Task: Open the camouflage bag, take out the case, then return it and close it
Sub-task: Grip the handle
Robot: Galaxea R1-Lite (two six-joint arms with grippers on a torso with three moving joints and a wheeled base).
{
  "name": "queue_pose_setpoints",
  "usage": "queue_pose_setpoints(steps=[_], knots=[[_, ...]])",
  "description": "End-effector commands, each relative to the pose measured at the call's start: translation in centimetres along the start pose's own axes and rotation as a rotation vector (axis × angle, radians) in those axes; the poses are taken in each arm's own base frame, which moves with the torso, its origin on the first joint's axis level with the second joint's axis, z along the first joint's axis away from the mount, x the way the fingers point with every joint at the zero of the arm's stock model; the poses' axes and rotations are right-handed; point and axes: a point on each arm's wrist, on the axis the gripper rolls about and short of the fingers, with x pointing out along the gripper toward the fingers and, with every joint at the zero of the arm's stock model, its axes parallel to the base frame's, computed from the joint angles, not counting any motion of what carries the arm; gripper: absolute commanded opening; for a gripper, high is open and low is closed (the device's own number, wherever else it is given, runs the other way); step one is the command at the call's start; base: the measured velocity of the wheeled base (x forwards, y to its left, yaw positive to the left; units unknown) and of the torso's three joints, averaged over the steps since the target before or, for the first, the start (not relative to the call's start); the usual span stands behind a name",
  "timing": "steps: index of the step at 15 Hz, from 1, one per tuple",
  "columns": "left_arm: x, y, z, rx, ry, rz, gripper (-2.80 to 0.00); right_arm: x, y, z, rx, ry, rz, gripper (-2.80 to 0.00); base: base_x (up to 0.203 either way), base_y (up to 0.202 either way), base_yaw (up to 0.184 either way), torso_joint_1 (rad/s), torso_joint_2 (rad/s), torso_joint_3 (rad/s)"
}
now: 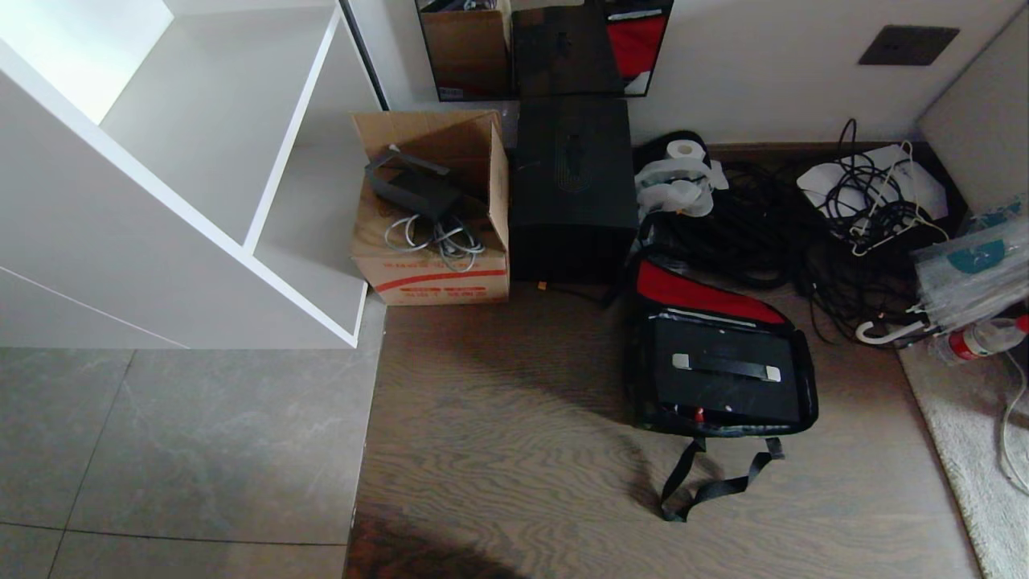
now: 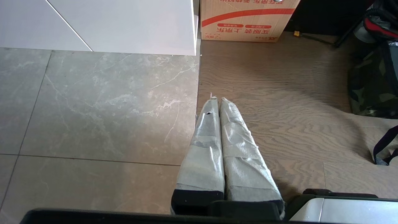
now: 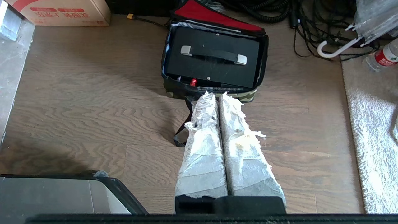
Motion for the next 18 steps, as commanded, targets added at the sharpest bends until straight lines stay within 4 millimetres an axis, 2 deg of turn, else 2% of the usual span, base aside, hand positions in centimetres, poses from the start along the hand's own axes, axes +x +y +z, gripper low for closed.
queue_pose_setpoints(steps=[1, 18], knots=[[0.01, 0.00, 0.00, 0.000, 0.001, 0.000, -2.80, 0.03, 0.00, -0.04, -0.001, 0.005, 0.001, -2.80, 0.000, 0.000, 0.000, 0.000, 0.00, 0.000], [0.01, 0.00, 0.01, 0.003, 0.001, 0.000, -2.80, 0.03, 0.00, -0.04, -0.001, 0.005, 0.002, -2.80, 0.000, 0.000, 0.000, 0.000, 0.00, 0.000]])
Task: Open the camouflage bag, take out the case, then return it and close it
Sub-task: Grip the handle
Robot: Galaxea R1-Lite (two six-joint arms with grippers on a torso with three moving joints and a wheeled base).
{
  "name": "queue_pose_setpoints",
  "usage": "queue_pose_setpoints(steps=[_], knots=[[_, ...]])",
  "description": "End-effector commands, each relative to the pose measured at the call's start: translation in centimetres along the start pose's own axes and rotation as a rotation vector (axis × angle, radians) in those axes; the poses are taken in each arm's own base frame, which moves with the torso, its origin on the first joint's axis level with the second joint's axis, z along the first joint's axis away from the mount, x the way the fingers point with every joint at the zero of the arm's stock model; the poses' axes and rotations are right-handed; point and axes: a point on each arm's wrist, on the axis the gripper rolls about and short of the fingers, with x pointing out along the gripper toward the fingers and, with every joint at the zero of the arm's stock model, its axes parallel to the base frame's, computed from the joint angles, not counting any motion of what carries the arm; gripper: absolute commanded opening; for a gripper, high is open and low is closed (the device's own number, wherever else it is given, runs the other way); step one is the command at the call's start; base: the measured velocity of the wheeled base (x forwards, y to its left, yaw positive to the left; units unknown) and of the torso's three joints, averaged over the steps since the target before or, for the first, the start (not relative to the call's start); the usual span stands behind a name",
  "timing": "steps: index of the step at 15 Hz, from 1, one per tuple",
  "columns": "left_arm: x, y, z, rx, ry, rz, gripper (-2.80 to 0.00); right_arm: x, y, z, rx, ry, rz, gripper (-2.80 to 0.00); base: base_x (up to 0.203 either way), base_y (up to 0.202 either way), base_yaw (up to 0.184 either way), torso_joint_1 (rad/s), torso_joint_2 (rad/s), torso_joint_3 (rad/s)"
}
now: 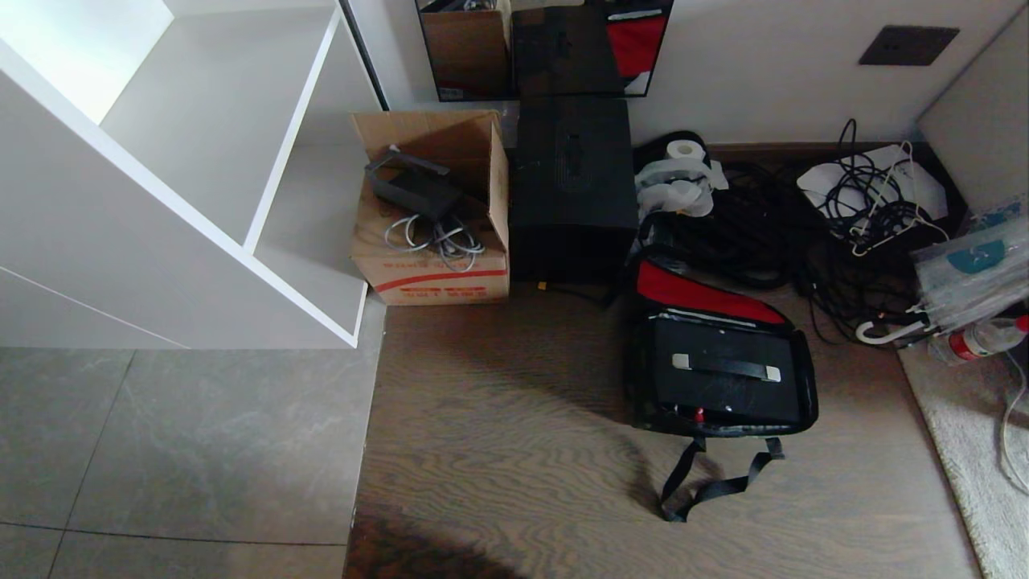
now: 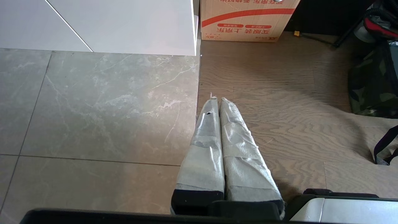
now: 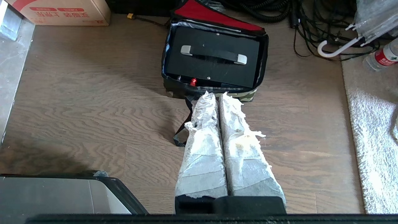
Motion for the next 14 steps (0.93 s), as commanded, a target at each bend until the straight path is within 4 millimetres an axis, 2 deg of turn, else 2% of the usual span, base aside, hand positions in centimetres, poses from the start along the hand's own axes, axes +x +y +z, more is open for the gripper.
queue_pose_setpoints(steps=[1, 14], knots=[[0.01, 0.00, 0.00, 0.000, 0.001, 0.000, -2.80, 0.02, 0.00, -0.04, -0.001, 0.003, 0.001, -2.80, 0.000, 0.000, 0.000, 0.000, 0.00, 0.000], [0.01, 0.00, -0.01, 0.000, 0.002, 0.000, -2.80, 0.02, 0.00, -0.04, -0.001, 0.003, 0.000, -2.80, 0.000, 0.000, 0.000, 0.000, 0.00, 0.000]])
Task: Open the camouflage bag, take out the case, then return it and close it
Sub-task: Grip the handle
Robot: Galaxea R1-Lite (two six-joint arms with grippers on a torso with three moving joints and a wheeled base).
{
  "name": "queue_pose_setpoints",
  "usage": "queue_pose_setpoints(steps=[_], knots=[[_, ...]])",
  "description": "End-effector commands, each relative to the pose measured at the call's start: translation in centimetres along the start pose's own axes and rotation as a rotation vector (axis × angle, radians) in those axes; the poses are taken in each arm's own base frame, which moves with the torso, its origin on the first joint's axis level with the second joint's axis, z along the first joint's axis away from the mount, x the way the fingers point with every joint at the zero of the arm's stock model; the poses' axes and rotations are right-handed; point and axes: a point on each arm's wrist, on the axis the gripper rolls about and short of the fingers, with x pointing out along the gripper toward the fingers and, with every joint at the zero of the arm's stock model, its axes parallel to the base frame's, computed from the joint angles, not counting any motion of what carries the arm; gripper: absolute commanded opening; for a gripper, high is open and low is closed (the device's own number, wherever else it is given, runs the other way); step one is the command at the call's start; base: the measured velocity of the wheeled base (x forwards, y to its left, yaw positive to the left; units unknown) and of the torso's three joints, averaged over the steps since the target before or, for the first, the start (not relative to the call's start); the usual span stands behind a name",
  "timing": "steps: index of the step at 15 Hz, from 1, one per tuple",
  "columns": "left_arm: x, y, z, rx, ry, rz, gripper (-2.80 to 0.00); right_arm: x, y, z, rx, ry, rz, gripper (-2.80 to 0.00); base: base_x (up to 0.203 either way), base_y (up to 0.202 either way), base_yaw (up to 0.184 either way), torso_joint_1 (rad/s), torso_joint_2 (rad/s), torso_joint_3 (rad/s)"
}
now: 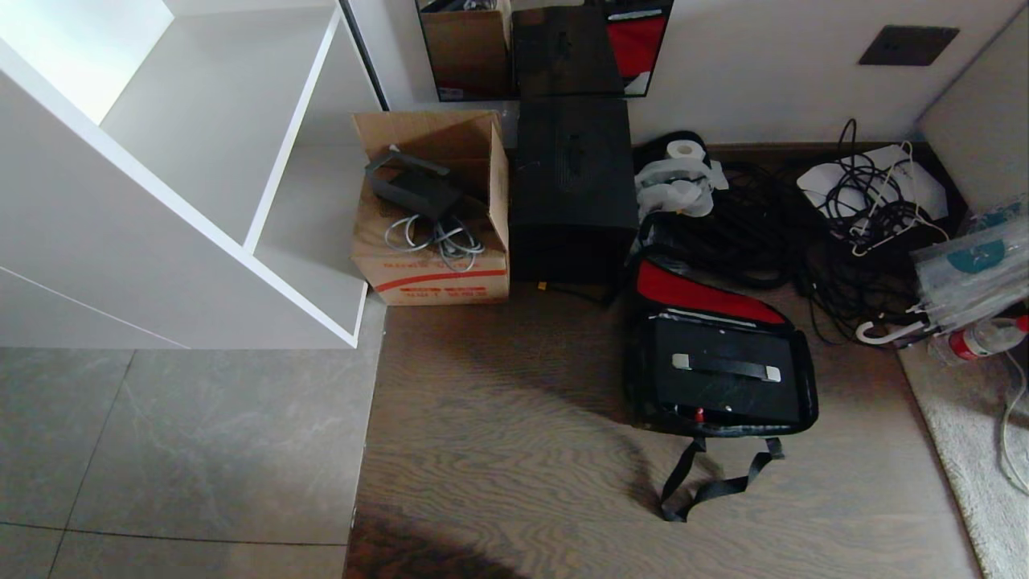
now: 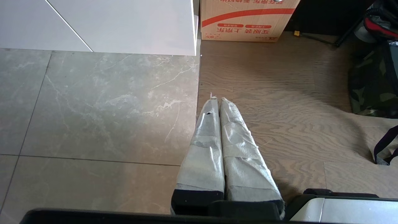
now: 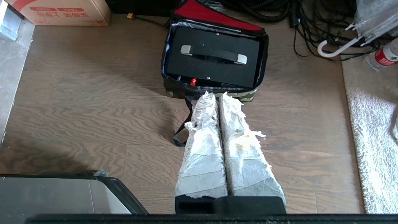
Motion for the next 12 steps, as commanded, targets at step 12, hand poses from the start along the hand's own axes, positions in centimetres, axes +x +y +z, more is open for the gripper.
queue_pose_setpoints(steps=[12], knots=[[0.01, 0.00, 0.00, 0.000, 0.001, 0.000, -2.80, 0.01, 0.02, 0.00, -0.017, -0.002, 0.009, -2.80, 0.000, 0.000, 0.000, 0.000, 0.00, 0.000]])
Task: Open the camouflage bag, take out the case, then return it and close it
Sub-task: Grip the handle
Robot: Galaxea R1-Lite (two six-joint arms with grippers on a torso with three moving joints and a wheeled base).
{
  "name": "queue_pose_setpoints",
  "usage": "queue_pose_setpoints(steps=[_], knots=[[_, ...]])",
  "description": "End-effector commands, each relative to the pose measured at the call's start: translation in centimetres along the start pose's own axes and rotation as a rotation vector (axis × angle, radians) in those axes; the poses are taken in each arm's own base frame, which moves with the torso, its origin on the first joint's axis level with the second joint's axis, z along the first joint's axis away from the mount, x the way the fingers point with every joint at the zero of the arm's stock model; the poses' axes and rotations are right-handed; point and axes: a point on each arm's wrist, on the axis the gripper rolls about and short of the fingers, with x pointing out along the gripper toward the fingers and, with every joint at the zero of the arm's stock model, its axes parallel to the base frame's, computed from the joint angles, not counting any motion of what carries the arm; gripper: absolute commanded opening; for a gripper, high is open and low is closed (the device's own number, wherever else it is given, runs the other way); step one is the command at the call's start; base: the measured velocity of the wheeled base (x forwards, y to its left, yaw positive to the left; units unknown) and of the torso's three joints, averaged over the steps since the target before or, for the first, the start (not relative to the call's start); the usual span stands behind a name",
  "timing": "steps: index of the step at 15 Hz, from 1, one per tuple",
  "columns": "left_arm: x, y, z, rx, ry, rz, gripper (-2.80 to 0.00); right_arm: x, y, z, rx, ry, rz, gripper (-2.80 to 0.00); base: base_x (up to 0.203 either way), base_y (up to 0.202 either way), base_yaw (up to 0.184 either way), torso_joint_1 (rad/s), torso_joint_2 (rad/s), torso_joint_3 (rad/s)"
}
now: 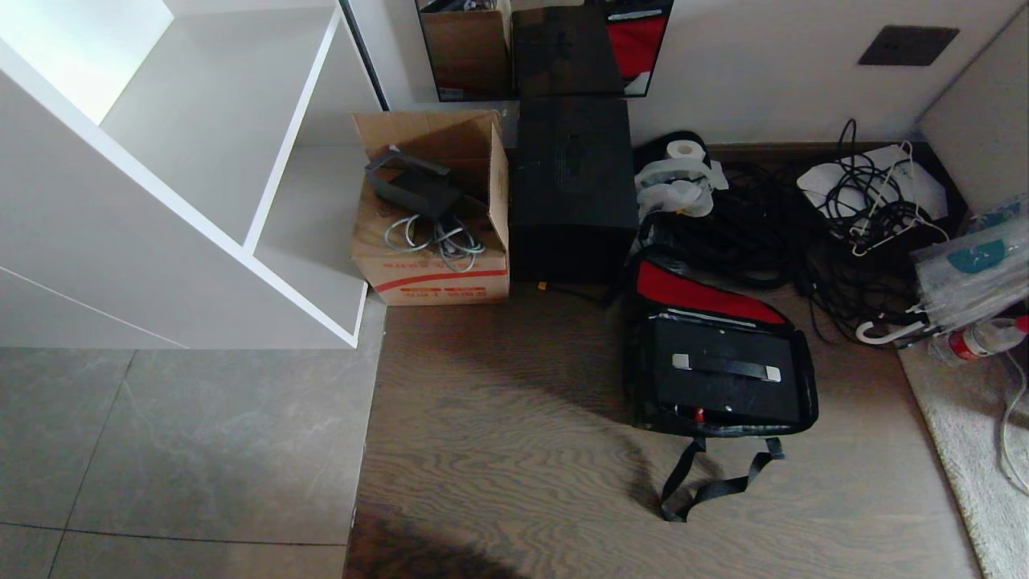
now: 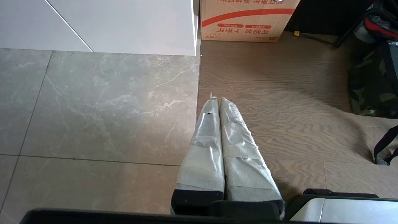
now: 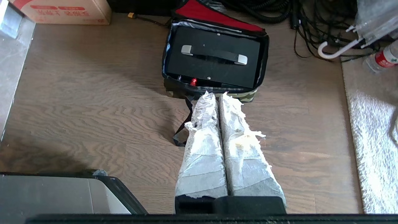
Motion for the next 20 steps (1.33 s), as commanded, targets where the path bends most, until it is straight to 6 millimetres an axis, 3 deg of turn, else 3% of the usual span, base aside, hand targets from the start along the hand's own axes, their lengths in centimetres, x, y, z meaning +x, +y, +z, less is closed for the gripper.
queue_pose_setpoints(steps=[1, 4, 8, 10, 13, 15, 17, 20], knots=[[0.0, 0.0, 0.0, 0.000, 0.002, 0.000, -2.80, 0.0, 0.0, 0.0, -0.023, 0.001, 0.004, -2.80, 0.000, 0.000, 0.000, 0.000, 0.00, 0.000], [0.0, 0.0, 0.0, 0.000, 0.000, 0.000, -2.80, -0.2, -0.1, 0.8, 0.021, -0.020, -0.008, -2.80, 0.000, 0.000, 0.000, 0.000, 0.00, 0.000], [0.0, 0.0, 0.0, 0.000, 0.002, 0.000, -2.80, -3.0, -0.3, 9.2, 0.070, 0.040, 0.053, -2.80, 0.000, 0.000, 0.000, 0.000, 0.00, 0.000], [0.0, 0.0, 0.0, 0.000, 0.000, 0.000, -2.80, -1.2, -0.5, 12.9, 0.142, 0.233, 0.085, -2.80, 0.000, 0.000, 0.000, 0.000, 0.00, 0.000], [0.0, 0.0, 0.0, 0.000, 0.002, 0.000, -2.80, 6.2, -0.6, 16.4, 0.282, 0.545, 0.089, -2.80, 0.000, 0.000, 0.000, 0.000, 0.00, 0.000], [0.0, 0.0, 0.0, 0.000, 0.002, 0.001, -2.80, 12.8, -0.7, 17.3, 0.358, 0.677, 0.062, -2.80, 0.000, 0.000, 0.000, 0.000, 0.00, 0.000], [0.0, 0.0, 0.0, 0.000, 0.002, 0.000, -2.80, 19.8, -1.1, 16.5, 0.408, 0.722, 0.036, -2.80, 0.000, 0.000, 0.000, 0.000, 0.00, 0.000], [0.0, 0.0, 0.0, 0.000, 0.001, 0.002, -2.80, 29.5, -3.1, 13.0, 0.461, 0.725, -0.018, -2.80, 0.000, 0.000, 0.000, 0.000, 0.00, 0.000]])
